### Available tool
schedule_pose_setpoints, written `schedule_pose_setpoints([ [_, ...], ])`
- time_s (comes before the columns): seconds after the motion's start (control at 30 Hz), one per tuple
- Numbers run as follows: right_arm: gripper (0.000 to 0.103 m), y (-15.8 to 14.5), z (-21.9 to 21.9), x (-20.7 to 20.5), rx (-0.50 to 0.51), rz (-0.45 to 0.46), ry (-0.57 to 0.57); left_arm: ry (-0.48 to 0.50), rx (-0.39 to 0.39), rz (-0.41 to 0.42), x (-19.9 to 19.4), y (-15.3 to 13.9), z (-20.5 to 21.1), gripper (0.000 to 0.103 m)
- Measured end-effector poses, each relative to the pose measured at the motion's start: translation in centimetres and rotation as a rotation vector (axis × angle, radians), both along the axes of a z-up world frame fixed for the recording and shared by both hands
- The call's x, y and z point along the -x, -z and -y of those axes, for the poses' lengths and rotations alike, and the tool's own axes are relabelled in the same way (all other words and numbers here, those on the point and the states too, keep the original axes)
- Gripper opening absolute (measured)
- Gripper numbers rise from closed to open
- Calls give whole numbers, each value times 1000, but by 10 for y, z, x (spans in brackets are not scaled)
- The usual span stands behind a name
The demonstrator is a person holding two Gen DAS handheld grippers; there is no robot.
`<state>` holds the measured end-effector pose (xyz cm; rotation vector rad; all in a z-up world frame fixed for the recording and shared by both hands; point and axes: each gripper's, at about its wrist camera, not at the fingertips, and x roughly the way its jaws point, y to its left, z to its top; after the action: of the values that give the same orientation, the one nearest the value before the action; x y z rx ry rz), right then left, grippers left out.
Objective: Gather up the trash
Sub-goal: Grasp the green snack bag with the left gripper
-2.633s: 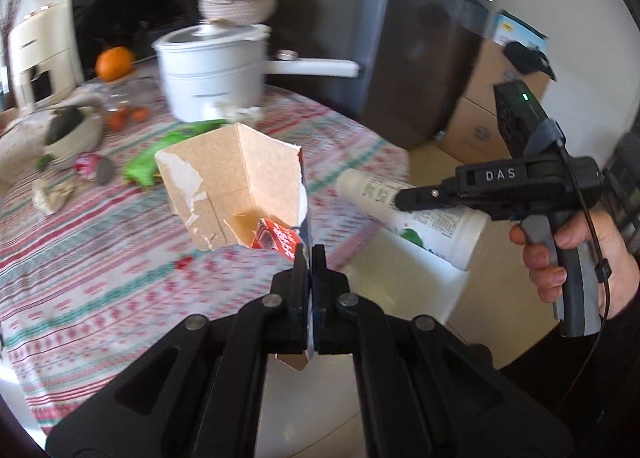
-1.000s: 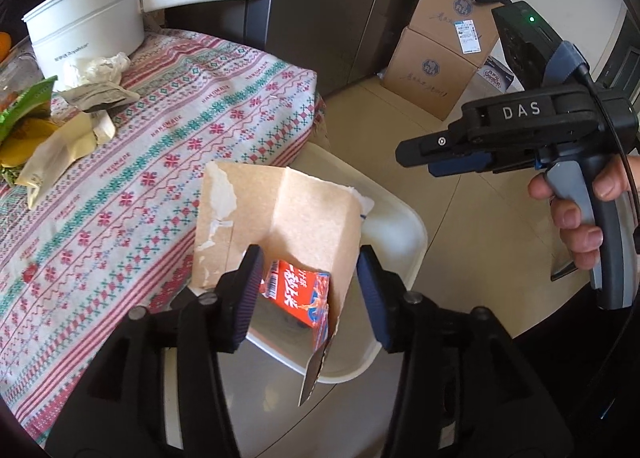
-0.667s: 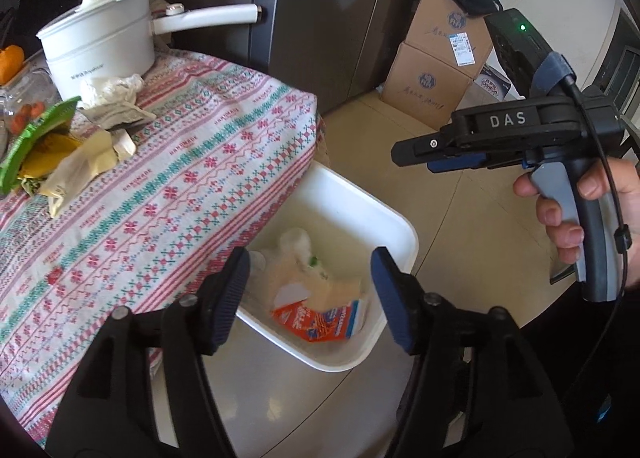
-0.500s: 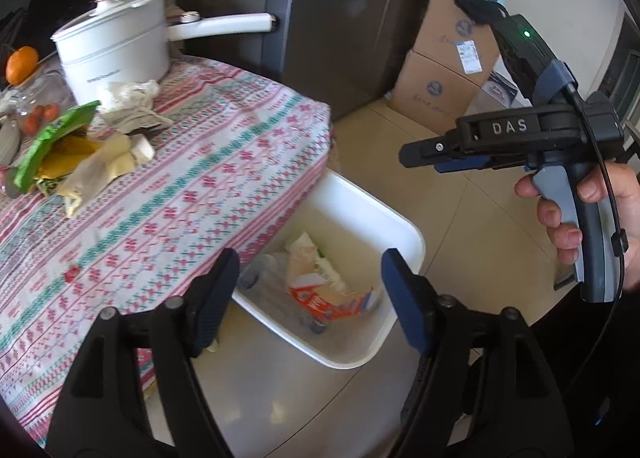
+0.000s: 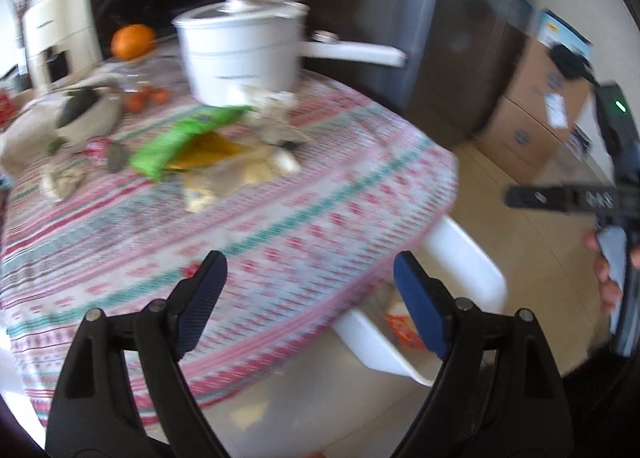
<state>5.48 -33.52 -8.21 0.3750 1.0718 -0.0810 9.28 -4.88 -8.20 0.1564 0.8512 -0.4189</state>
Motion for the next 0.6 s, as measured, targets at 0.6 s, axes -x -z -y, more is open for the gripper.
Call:
schedule_pose_setpoints([
  [0.6, 85, 10, -56, -51, 104, -7, -94, -113, -409, 209, -119, 32, -14, 86],
])
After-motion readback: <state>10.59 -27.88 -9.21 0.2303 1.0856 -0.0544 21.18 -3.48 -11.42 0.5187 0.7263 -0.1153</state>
